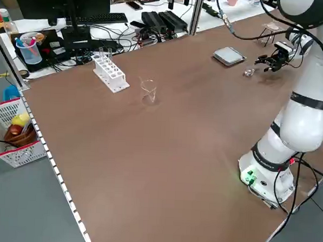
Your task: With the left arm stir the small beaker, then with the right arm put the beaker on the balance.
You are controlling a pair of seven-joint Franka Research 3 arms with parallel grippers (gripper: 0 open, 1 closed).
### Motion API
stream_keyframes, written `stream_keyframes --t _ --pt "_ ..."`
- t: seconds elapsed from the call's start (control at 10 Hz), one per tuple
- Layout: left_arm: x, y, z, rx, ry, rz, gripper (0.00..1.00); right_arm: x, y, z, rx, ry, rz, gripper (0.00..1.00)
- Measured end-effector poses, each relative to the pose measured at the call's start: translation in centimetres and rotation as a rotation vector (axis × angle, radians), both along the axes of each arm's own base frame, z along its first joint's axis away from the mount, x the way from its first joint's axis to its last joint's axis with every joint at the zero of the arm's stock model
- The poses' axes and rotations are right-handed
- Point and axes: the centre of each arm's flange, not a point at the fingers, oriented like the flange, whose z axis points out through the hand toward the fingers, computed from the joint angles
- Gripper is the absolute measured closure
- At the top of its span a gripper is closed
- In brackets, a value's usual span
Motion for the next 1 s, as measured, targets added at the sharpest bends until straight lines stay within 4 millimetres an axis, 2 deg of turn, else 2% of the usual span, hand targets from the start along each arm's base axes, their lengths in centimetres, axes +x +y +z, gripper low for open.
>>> stream_keyframes --t 0.2,0.4,0.6,0.8,1.0 --pt "-0.3 -0.9 0.5 -0.011 -0.005 -0.001 0.00 -0.6 0.2 -0.9 -0.010 0.010 0.005 0.04" --pt "-1.1 -1.1 1.1 -0.020 -0.008 0.011 0.00 -0.1 1.2 -0.8 0.003 -0.001 -0.009 0.04" --pt "-2.4 -2.0 1.9 -0.009 -0.016 -0.003 0.00 0.4 2.0 -0.6 0.012 -0.014 -0.006 0.04" --pt "-3.7 -3.6 2.3 0.002 -0.016 -0.026 0.00 0.4 2.0 -0.9 0.008 -0.012 -0.005 0.04" --pt "-4.7 -3.6 3.2 0.007 -0.028 -0.024 0.00 0.4 2.2 -1.0 0.008 -0.013 -0.003 0.04"
